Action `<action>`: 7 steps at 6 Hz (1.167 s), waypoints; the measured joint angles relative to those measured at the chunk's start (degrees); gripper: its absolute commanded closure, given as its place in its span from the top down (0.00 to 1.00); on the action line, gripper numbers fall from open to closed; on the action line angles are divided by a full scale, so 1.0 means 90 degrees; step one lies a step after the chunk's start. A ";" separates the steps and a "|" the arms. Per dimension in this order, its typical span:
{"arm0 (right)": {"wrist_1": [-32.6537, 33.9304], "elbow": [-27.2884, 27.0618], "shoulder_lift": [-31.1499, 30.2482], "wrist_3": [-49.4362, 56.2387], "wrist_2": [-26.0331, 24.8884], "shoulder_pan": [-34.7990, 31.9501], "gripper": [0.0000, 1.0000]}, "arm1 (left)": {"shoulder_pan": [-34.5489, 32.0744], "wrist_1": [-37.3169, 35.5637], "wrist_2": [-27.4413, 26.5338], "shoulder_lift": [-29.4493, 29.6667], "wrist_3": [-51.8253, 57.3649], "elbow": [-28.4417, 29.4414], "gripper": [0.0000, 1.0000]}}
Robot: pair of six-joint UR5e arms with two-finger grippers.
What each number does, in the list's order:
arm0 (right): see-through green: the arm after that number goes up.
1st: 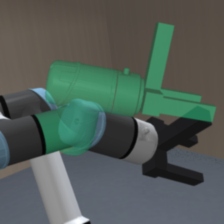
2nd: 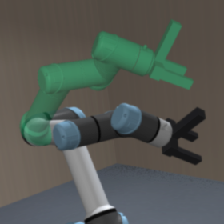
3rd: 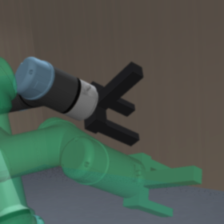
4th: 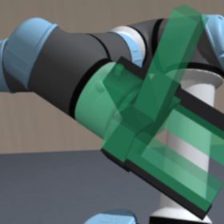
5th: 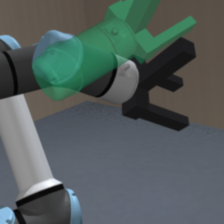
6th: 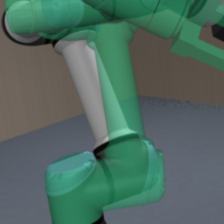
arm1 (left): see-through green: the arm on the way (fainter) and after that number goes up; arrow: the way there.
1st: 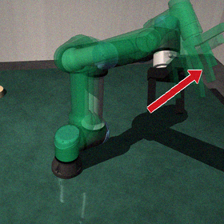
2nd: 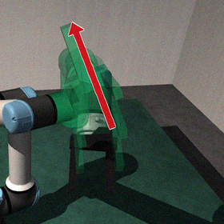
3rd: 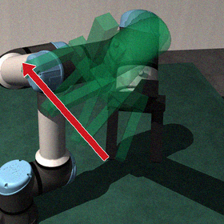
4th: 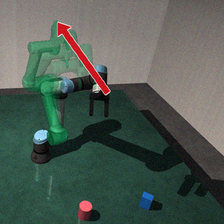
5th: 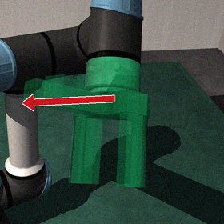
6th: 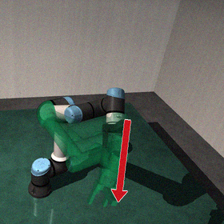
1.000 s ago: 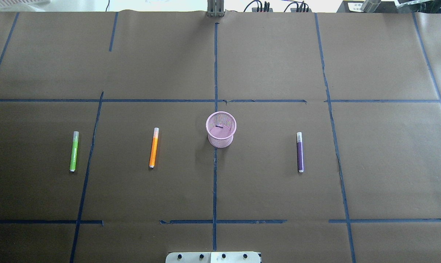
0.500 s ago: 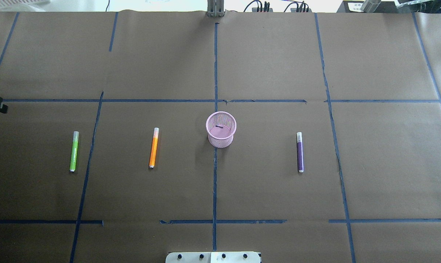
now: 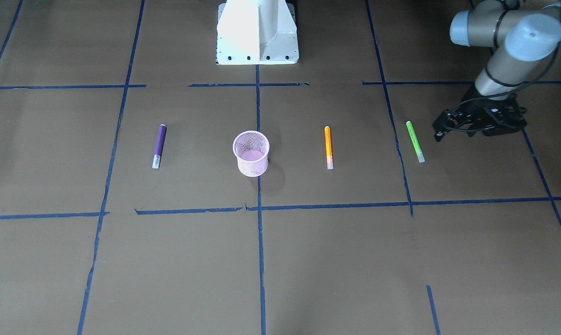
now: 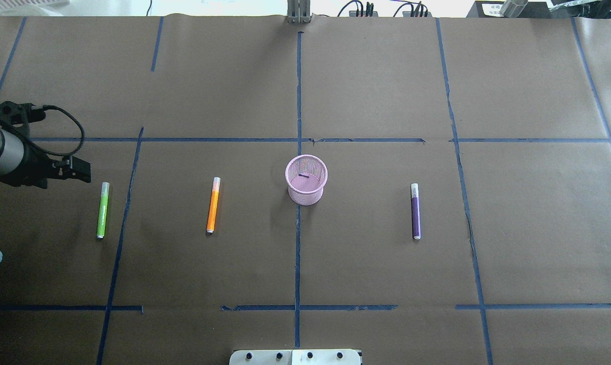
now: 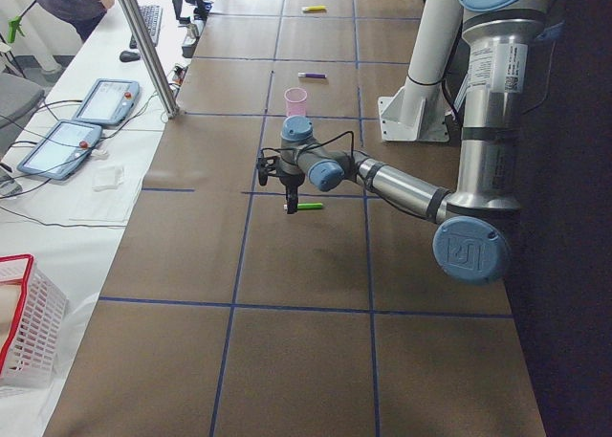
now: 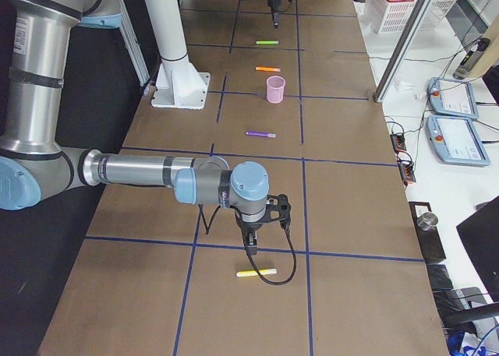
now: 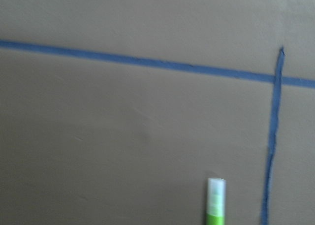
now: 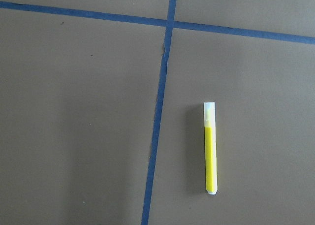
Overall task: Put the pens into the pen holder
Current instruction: 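Reach the left gripper down to the green marker and grasp it upright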
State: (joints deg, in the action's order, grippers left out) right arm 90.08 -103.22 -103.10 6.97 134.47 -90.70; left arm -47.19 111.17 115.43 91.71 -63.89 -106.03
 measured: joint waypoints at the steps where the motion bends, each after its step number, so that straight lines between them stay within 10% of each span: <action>1: 0.0001 0.0007 0.0000 0.0005 -0.0002 0.0000 1.00 | 0.0300 0.0015 -0.0134 0.0192 -0.0205 0.0189 0.91; 5: -0.0002 0.0014 0.0000 0.0007 -0.0010 0.0000 1.00 | 0.0533 0.0652 -0.0140 0.0483 -0.0296 0.1025 0.36; 7: -0.0008 0.0014 0.0000 0.0007 -0.0010 0.0000 1.00 | 0.0525 0.0730 -0.0117 0.0455 -0.0300 0.1017 0.36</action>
State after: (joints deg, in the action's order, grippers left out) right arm 90.01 -103.10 -103.10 7.03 134.39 -90.70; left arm -42.46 117.73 114.38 95.80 -66.59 -96.88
